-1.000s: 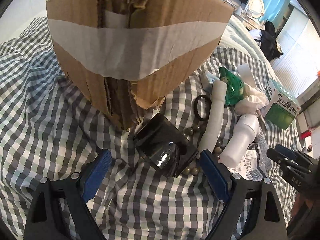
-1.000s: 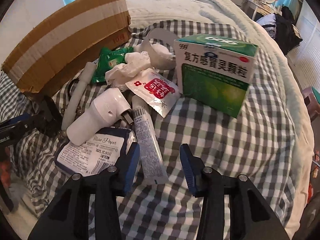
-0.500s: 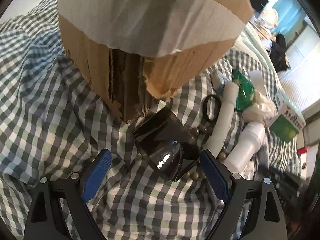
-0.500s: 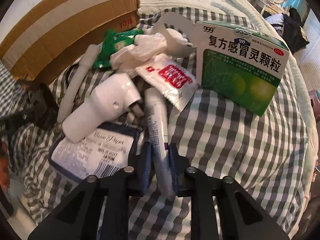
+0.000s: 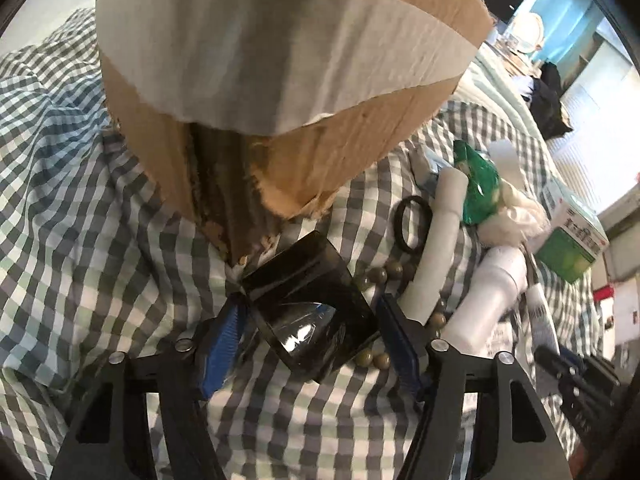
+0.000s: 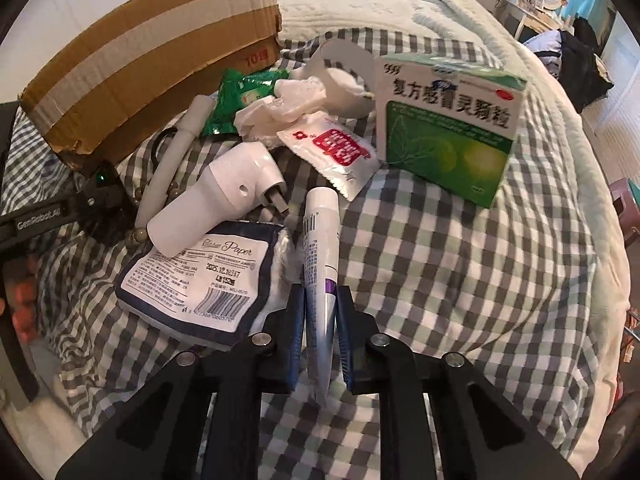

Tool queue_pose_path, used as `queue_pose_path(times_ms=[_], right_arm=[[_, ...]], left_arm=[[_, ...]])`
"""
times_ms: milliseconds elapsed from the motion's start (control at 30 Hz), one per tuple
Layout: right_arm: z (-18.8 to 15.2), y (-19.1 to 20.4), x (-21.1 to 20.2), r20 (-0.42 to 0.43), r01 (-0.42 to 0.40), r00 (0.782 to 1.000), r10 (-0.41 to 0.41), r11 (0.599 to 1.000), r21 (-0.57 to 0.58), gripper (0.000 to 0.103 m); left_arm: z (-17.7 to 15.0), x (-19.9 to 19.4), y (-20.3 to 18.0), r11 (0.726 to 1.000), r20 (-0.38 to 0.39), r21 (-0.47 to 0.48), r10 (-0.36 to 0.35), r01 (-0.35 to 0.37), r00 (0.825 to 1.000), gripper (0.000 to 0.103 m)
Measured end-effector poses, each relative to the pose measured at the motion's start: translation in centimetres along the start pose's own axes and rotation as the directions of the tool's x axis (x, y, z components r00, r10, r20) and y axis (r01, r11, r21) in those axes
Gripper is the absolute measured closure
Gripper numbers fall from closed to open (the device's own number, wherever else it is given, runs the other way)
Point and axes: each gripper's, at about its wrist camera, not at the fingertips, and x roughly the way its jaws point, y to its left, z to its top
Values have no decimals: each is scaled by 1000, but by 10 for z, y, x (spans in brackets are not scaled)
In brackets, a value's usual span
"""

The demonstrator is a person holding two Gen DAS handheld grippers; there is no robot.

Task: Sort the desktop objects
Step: 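Close the left tool on the black plastic cup while the right tool holds the toothpaste tube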

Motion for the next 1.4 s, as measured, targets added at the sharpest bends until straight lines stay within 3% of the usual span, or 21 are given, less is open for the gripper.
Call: queue_pose_path(times_ms=[33, 200, 367, 567, 633, 867, 967, 1033, 1133, 1400], right_arm=[[-1, -3, -2, 3, 0, 1000, 0, 1000, 9, 88], [-1, -10, -1, -6, -6, 1000, 6, 999, 49, 88], [-3, -11, 3, -19, -13, 1000, 14, 998, 62, 88], [-5, -7, 0, -12, -19, 1000, 19, 998, 52, 88], [-4, -7, -2, -9, -21, 1000, 22, 998, 51, 88], [-2, -4, -8, -2, -25, 1000, 25, 999, 46, 88], [-3, -5, -6, -13, -28, 1000, 29, 998, 54, 88], [-4, -5, -4, -20, -30, 999, 31, 998, 54, 88], [-6, -5, -1, -28, -35, 999, 37, 998, 54, 88], [-10, -5, 5, -47, -50, 998, 53, 997, 58, 88]], left_arm=[[0, 0, 1, 1000, -20, 13, -15, 15, 1000, 54], [-12, -7, -3, 991, -67, 122, -43, 51, 997, 56], [-25, -9, -18, 970, -61, 241, -29, 43, 998, 59], [-24, -13, -21, 963, -42, 266, -30, 40, 999, 63], [-25, -15, -22, 956, -35, 290, -23, 32, 999, 73], [-26, -10, -19, 964, -57, 262, -34, 48, 998, 73], [-25, -9, -19, 972, -61, 231, -34, 47, 998, 65], [-24, -11, -17, 977, -62, 212, -21, 34, 998, 35], [-21, -16, -10, 987, -35, 155, -36, 41, 999, 24], [-2, 9, -2, 1000, -61, -24, 6, -7, 998, 20]])
